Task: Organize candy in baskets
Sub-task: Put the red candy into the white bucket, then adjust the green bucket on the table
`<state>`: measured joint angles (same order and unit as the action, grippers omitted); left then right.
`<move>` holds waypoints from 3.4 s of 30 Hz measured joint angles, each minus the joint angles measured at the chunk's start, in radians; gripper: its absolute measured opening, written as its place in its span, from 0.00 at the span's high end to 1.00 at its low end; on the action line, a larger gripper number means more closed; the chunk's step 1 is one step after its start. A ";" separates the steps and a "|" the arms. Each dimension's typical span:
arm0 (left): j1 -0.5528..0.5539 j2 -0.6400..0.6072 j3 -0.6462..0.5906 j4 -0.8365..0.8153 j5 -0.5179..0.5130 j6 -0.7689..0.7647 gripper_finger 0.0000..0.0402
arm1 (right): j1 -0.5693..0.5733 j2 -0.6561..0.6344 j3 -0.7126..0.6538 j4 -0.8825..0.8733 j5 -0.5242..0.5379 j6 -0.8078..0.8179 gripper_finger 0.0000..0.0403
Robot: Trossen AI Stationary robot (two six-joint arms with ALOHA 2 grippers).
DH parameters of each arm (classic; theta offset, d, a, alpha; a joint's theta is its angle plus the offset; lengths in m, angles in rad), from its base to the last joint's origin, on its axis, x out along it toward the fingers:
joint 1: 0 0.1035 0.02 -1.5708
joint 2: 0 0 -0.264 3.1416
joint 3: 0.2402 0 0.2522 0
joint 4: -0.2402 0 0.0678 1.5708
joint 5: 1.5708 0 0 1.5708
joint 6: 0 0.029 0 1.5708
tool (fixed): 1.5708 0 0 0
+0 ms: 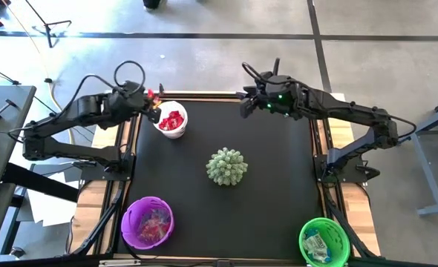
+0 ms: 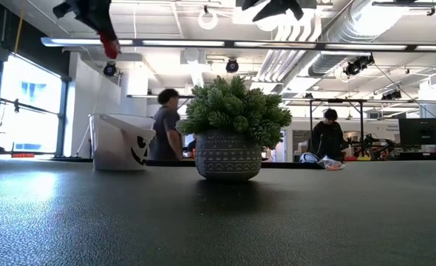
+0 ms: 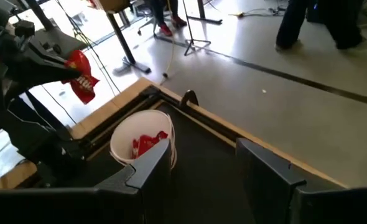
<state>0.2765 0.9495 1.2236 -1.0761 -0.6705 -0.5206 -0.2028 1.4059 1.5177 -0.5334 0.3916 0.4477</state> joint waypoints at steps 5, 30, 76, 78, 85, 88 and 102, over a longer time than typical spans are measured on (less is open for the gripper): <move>0.014 0.043 -0.001 -0.045 0.041 0.003 0.96 | 0.000 0.002 0.000 -0.035 -0.015 0.026 0.56; 0.035 0.133 -0.001 0.383 0.225 0.250 0.72 | -0.113 0.003 -0.033 -0.628 -0.080 0.290 0.56; 0.038 0.031 -0.001 0.633 0.263 0.656 0.72 | -0.549 0.136 -0.455 -0.289 -0.418 0.135 0.56; 0.054 0.032 -0.001 0.624 0.261 0.663 0.72 | -0.539 0.144 -0.439 -0.284 -0.406 0.112 0.56; 0.153 0.032 -0.001 0.623 0.262 0.708 0.72 | -0.514 0.170 -0.276 -0.312 -0.376 0.067 0.56; 0.197 0.032 -0.001 0.621 0.268 0.714 0.72 | -0.530 0.202 -0.160 -0.433 -0.319 0.068 0.56; 0.287 0.032 -0.001 0.618 0.349 0.639 0.72 | -0.705 0.516 0.195 -0.853 -0.313 -0.249 0.56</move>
<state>0.5636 0.9813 1.2228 -0.4583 -0.3210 0.1187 -0.9082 1.9215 1.7131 -1.3863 0.0785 0.1985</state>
